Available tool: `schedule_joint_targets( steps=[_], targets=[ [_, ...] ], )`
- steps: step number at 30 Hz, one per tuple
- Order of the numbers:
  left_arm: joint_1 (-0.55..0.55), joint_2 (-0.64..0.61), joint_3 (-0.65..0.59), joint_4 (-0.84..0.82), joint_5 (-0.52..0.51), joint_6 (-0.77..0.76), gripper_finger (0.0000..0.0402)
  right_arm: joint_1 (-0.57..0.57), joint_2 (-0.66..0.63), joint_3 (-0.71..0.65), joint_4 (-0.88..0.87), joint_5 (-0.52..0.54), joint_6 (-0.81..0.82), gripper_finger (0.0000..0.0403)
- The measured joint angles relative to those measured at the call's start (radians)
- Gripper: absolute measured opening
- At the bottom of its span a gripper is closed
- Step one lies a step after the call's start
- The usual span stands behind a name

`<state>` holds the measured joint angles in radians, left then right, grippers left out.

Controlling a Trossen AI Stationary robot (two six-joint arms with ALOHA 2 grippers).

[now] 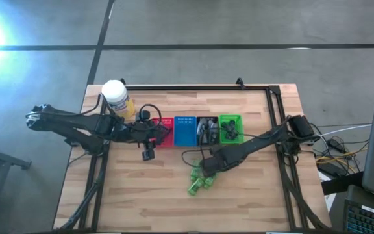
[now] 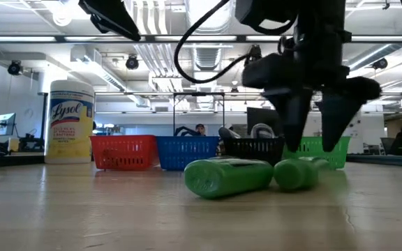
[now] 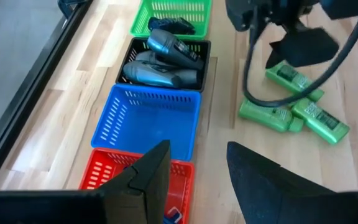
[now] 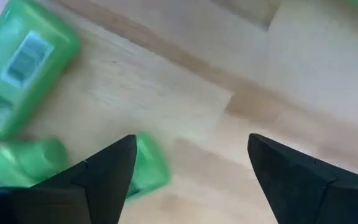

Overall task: Pick & Place Travel size toiletries
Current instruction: Put the green shampoo into the blue bin

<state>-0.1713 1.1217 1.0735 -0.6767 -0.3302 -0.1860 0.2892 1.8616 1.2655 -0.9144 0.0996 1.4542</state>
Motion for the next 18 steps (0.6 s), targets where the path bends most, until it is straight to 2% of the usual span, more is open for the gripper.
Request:
schedule_joint_targets(
  steps=[2,8,12,15,18],
  targets=[
    [0.0,0.0,0.0,0.008,0.0,-0.016,0.0163,-0.002,-0.025,0.0,-0.024,0.009,-0.174,0.0311],
    [0.002,0.0,0.0,0.051,-0.008,-0.084,0.0163,-0.001,-0.1,0.002,-0.021,-0.014,-1.009,0.0322],
    [0.007,0.0,0.0,0.086,-0.013,-0.126,0.0163,-0.001,-0.11,-0.011,-0.018,-0.048,-1.482,0.0318],
    [0.013,0.0,0.0,0.099,-0.013,-0.157,0.0163,-0.001,-0.093,-0.03,-0.011,-0.052,-1.724,0.0307],
    [0.016,0.0,0.0,0.101,-0.033,-0.189,0.0163,-0.001,-0.066,-0.042,0.0,-0.079,-1.83,0.0296]
  ],
)
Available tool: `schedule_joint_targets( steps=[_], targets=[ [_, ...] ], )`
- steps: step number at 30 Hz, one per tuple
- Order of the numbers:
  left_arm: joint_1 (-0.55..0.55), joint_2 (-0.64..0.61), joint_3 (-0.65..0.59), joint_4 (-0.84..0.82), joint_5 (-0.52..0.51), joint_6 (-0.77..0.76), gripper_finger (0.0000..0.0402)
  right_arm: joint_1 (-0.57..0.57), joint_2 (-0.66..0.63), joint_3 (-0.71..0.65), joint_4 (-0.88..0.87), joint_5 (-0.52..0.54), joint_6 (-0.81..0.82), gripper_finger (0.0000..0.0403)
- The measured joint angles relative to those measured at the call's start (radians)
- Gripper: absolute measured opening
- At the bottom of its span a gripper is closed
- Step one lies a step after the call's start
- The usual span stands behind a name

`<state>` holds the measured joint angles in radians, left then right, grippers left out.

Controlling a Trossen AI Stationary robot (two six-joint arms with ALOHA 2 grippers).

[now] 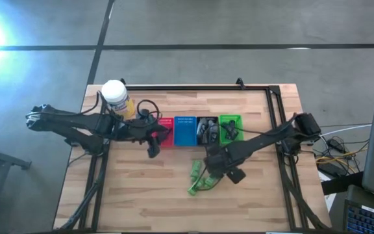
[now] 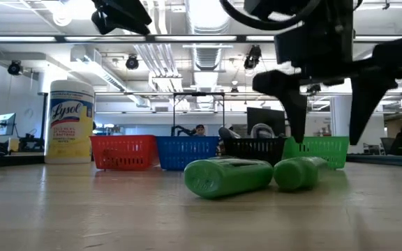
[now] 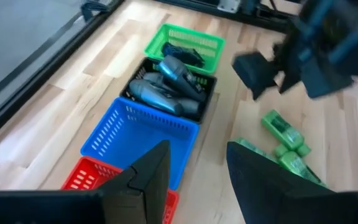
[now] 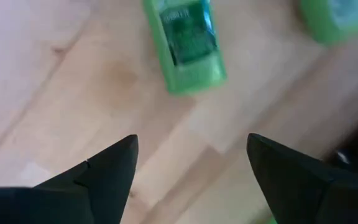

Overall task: Pick & Place Travel size toiletries
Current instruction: Put the green shampoo into the blue bin

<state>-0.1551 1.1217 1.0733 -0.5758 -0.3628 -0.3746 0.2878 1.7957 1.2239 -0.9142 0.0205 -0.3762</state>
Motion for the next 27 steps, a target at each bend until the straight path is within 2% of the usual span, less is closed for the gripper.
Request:
schedule_joint_targets(
  steps=[7,14,22,27],
  targets=[
    [0.0,0.0,0.0,0.0,-0.023,-0.047,0.0163,0.002,0.053,-0.002,0.125,-0.027,-0.08,0.0278],
    [0.0,0.0,0.0,0.0,-0.023,-0.047,0.0163,0.003,0.067,-0.002,0.194,-0.109,-0.066,0.0279],
    [0.0,0.0,0.0,0.0,-0.024,-0.046,0.0163,0.002,0.072,-0.036,0.329,-0.132,-0.034,0.0273],
    [0.0,0.0,0.0,-0.001,-0.024,-0.046,0.0163,0.008,0.075,-0.076,0.33,-0.134,-0.019,0.0258]
  ],
)
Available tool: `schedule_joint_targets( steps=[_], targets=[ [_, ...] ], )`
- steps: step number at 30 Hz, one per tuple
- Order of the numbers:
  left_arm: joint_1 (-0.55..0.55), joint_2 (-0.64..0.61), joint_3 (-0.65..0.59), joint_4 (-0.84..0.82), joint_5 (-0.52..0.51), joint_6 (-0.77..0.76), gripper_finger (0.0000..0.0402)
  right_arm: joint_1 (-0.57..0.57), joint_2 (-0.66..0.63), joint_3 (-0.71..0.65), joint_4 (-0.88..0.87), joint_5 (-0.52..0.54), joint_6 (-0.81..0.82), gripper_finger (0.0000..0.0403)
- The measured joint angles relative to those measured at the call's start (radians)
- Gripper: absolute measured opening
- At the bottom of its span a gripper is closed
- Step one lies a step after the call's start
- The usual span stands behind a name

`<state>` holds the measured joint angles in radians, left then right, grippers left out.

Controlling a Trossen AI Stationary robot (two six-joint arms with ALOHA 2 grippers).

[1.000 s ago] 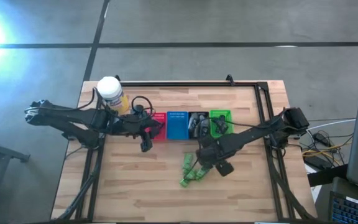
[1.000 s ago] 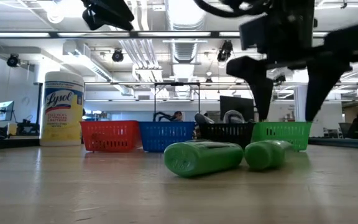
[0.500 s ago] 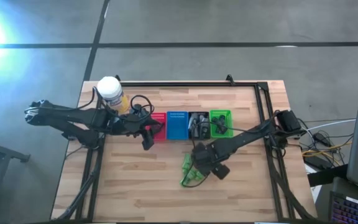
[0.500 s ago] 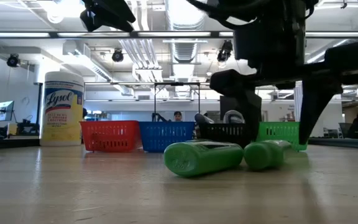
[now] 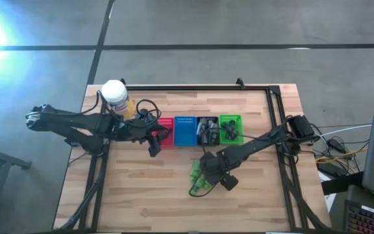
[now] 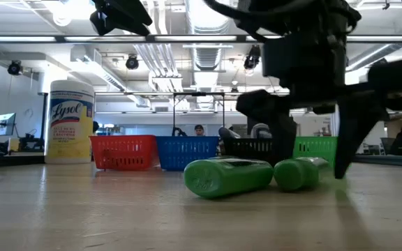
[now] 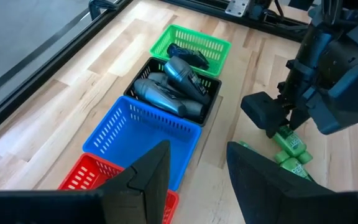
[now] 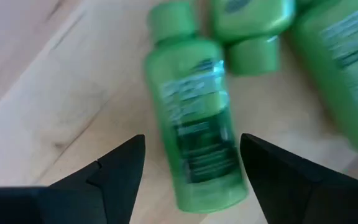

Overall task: Pick & Place Travel size toiletries
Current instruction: Put the green shampoo into the blue bin

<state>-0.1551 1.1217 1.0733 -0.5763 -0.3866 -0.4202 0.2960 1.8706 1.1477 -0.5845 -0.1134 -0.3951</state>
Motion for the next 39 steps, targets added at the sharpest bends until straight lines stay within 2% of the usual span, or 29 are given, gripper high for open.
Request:
schedule_joint_targets(
  steps=[7,15,20,23,27,31,34,39],
  targets=[
    [0.0,0.0,0.0,0.0,0.0,-0.001,0.0163,0.001,0.0,-0.01,-0.003,0.001,0.053,0.0236],
    [0.0,0.0,0.0,0.0,0.005,-0.002,0.0163,0.001,0.0,-0.011,-0.002,-0.015,0.197,0.0183],
    [-0.002,0.0,0.0,0.0,0.1,0.023,0.0163,0.001,-0.011,0.005,-0.062,-0.021,0.353,0.0141],
    [-0.013,0.0,-0.011,0.0,0.165,0.12,0.0163,0.0,-0.05,0.017,-0.094,-0.022,0.434,0.0128],
    [-0.031,0.002,-0.036,0.019,0.198,0.215,0.0163,-0.006,-0.138,0.021,-0.116,-0.022,0.545,0.0134],
    [-0.071,0.007,-0.098,0.218,0.198,0.356,0.0163,-0.045,-0.243,0.019,-0.11,-0.019,0.696,0.0141],
    [-0.102,0.045,-0.143,0.414,0.204,0.577,0.0163,-0.097,-0.304,0.018,-0.068,-0.02,0.811,0.014],
    [-0.109,0.157,-0.116,0.506,0.125,0.804,0.0163,-0.172,-0.359,0.019,0.049,-0.067,0.913,0.0138]
  ],
)
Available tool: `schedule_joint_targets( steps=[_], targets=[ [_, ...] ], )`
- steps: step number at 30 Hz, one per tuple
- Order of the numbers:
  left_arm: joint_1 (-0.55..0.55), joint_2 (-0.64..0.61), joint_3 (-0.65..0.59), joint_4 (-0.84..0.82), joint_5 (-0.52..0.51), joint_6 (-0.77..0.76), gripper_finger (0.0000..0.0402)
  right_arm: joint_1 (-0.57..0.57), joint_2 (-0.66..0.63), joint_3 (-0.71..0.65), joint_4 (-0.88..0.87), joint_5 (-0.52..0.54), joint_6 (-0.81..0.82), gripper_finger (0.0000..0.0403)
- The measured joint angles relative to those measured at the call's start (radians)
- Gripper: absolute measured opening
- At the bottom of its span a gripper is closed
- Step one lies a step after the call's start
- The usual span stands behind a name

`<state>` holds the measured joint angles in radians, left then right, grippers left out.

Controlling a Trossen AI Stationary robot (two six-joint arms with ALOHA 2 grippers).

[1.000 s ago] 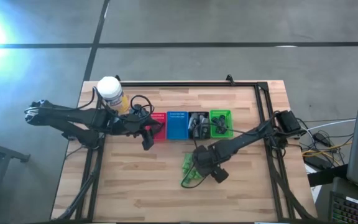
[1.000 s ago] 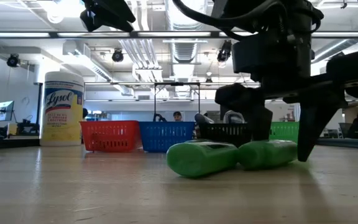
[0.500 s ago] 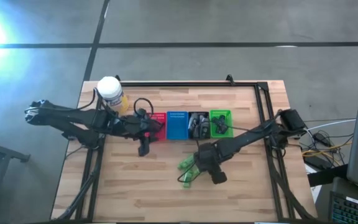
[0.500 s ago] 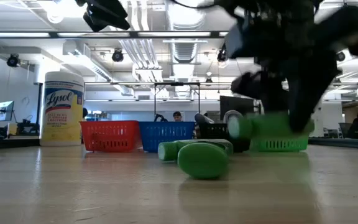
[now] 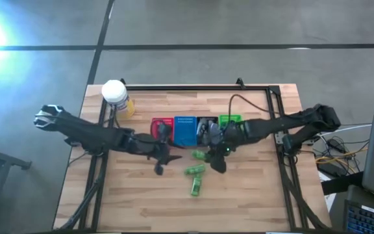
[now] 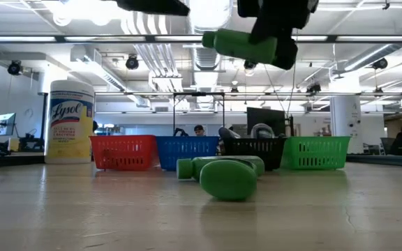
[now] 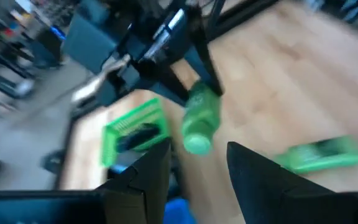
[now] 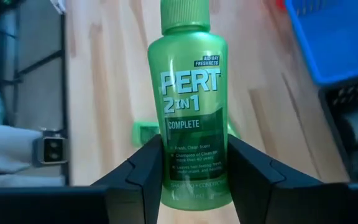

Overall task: Pick & Place Travel size toiletries
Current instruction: Put the green shampoo into the blue bin

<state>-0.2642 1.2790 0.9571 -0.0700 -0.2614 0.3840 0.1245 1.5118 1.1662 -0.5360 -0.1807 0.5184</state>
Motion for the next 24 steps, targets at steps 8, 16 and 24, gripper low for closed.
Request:
schedule_joint_targets(
  steps=[8,16,24],
  targets=[
    [-0.01,0.071,0.07,0.003,-0.062,0.236,0.019,-0.018,-0.017,0.005,-0.005,-0.053,0.03,0.0138],
    [-0.01,0.145,0.082,0.013,-0.046,0.306,0.0248,-0.022,-0.018,0.004,-0.005,-0.065,0.033,0.0139],
    [-0.001,0.22,0.106,0.098,-0.05,0.383,0.0252,-0.021,-0.018,0.004,-0.003,-0.068,0.033,0.0136]
  ],
)
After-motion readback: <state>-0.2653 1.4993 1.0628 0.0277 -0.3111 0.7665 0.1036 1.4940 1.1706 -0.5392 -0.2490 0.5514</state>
